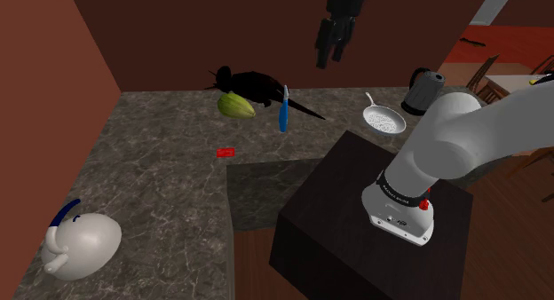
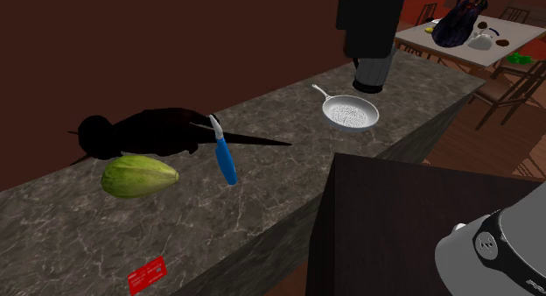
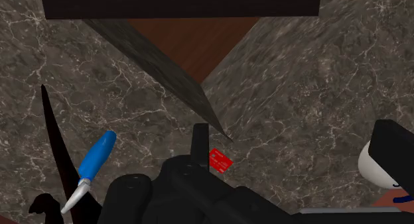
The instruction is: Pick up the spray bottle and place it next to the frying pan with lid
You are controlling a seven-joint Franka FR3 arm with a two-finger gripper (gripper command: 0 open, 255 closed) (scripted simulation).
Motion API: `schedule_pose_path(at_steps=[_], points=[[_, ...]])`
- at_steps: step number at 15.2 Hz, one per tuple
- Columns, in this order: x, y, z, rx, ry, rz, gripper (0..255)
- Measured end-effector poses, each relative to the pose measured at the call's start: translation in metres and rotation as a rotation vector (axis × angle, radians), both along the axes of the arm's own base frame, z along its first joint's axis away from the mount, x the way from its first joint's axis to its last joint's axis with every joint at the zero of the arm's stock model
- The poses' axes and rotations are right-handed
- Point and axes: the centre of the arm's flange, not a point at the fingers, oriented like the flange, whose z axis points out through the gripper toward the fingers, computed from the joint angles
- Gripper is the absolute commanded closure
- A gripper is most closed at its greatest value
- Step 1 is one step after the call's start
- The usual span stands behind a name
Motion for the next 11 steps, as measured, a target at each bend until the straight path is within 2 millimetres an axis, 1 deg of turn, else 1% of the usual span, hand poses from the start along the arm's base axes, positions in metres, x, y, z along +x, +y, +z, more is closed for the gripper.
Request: schedule_pose_path(at_steps=[1, 3, 6, 9, 11], points=[[0.0, 0.0, 0.0, 0.0, 0.0, 0.0, 0], [0.01, -0.004, -0.009, -0.008, 0.002, -0.021, 0], [0.036, -0.013, -0.035, -0.026, 0.006, -0.069, 0], [0.056, -0.024, -0.061, -0.044, 0.009, -0.121, 0], [0.075, -0.03, -0.079, -0.057, 0.011, -0.156, 0]])
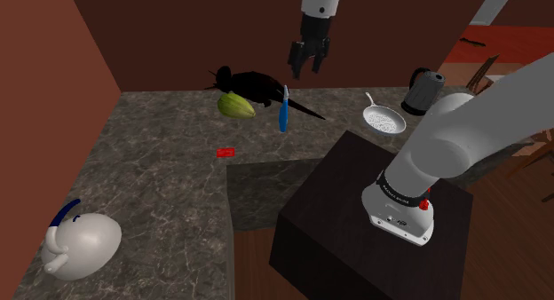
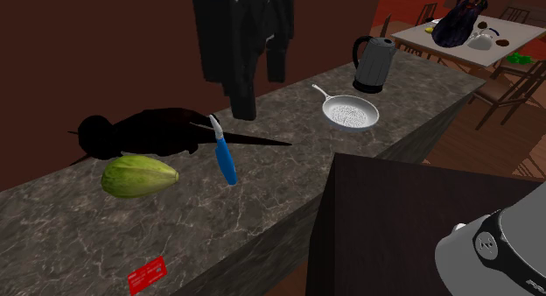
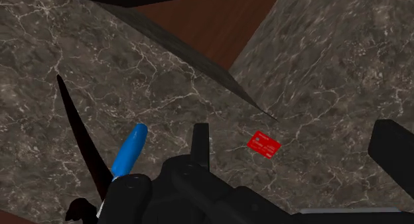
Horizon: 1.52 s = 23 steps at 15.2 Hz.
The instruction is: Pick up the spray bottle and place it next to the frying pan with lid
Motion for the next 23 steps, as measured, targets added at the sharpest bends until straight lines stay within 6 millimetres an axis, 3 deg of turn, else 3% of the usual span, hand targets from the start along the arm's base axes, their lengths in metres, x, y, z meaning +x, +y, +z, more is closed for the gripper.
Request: schedule_pose_path(at_steps=[12, 23], points=[[0.091, -0.061, -0.109, -0.077, 0.011, -0.209, 0], [0.16, -0.146, -0.196, -0.148, 0.022, -0.401, 0]])
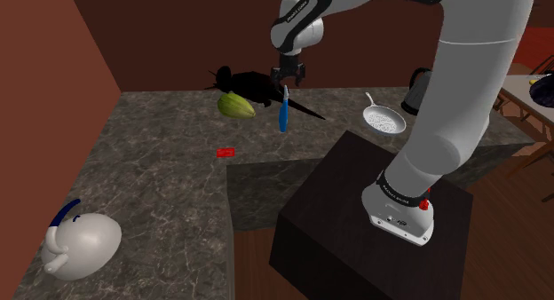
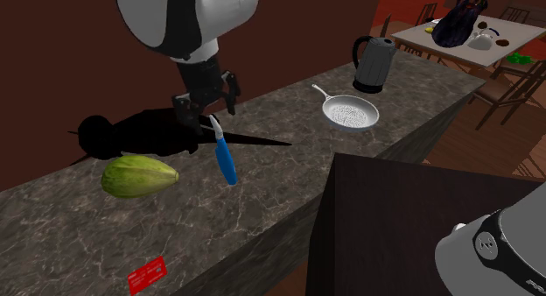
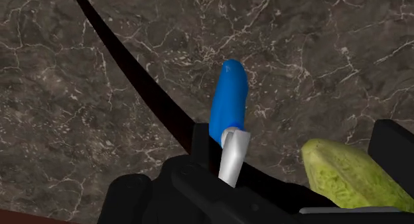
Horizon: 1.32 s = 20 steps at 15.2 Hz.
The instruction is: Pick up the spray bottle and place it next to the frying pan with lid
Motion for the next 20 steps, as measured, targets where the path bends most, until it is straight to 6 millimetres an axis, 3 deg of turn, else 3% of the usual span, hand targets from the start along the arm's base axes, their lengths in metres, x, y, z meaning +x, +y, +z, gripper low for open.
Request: schedule_pose_path(at_steps=[5, 12, 18, 19, 20], points=[[0.019, -0.032, -0.033, -0.025, 0.004, -0.066, 0], [0.018, -0.035, -0.07, -0.027, 0.005, -0.071, 0], [0.018, -0.035, -0.073, -0.027, 0.004, -0.071, 0], [0.018, -0.035, -0.073, -0.027, 0.004, -0.071, 255], [0.018, -0.035, -0.073, -0.027, 0.004, -0.071, 255]])
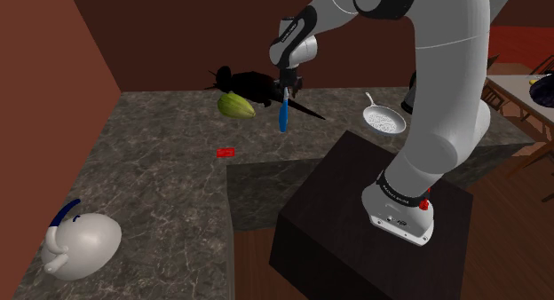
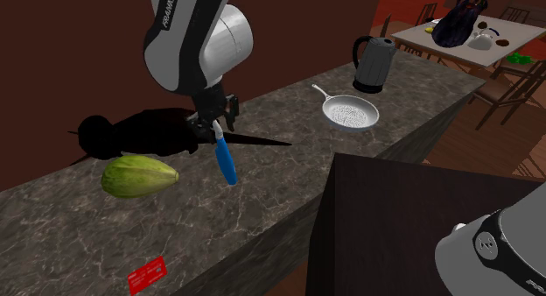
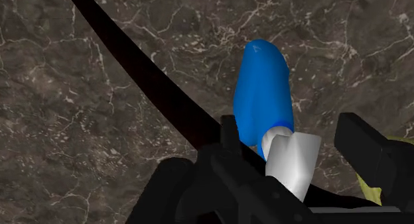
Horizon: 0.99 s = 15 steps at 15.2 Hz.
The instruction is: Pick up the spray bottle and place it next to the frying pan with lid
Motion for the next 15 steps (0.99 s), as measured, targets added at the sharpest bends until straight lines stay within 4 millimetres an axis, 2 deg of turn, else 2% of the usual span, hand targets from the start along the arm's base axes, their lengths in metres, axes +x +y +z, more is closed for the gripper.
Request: schedule_pose_path(at_steps=[9, 15], points=[[0.0, 0.0, 0.0, 0.0, 0.0, 0.0, 255], [0.0, 0.0, 0.026, 0.0, 0.0, 0.0, 255]])
